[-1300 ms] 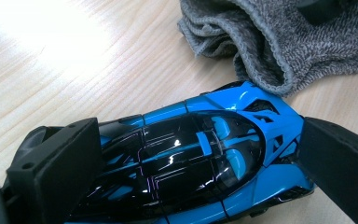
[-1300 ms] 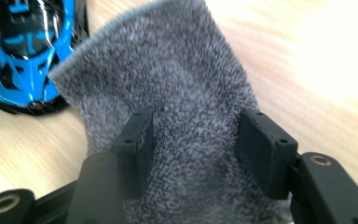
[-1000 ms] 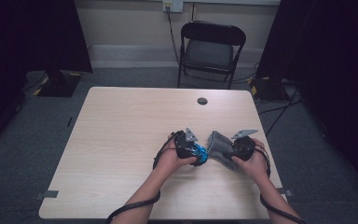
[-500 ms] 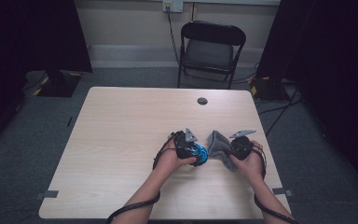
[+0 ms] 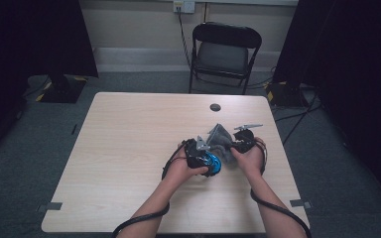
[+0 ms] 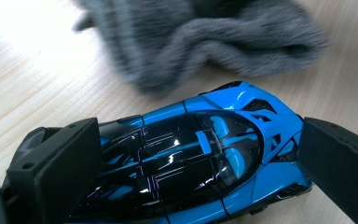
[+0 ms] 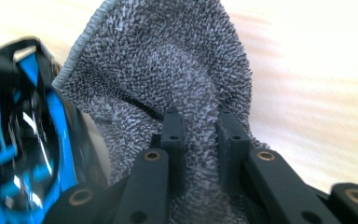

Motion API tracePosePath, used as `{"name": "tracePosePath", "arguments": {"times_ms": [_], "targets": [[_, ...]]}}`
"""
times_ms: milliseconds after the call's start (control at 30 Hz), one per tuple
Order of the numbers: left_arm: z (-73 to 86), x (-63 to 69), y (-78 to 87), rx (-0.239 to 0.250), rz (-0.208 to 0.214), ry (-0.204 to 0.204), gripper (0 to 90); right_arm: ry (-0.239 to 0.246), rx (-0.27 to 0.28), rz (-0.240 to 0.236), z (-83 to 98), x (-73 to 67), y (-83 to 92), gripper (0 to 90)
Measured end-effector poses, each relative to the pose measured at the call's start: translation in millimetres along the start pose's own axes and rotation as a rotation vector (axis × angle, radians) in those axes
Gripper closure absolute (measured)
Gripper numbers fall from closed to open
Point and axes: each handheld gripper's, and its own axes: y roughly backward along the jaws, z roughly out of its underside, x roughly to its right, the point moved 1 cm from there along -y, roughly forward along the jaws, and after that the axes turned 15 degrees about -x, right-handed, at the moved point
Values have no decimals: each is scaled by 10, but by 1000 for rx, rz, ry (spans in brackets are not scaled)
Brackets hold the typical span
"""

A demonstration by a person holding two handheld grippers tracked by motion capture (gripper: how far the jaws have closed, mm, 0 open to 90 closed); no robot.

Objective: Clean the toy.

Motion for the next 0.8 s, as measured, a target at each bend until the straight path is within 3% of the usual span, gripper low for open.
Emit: {"name": "tracePosePath", "arguments": {"times_ms": [167,300,433,500,600,733,800], "targets": [[4,0,-1,5,4,1,0,21,5,29,-222,-160,-106,747],[8,-3,-2,11,7,1,0,12,-3,22,-332,-246,-210,703],[13,-11,3,12,13,-3,0,82,-28,4,-340,-354,-282,584],[17,-14,3,14,15,-4,0,125,-10,10,-315,-354,-256,503],[19,-13,4,16,15,-5,0,125,26,-25,-266,-272,-154,430],[18,-18,6,18,21,-2,0,171,35,-37,-196,-185,-55,421],[15,-21,8,17,25,3,0,204,12,-34,-146,-159,-73,411]]}}
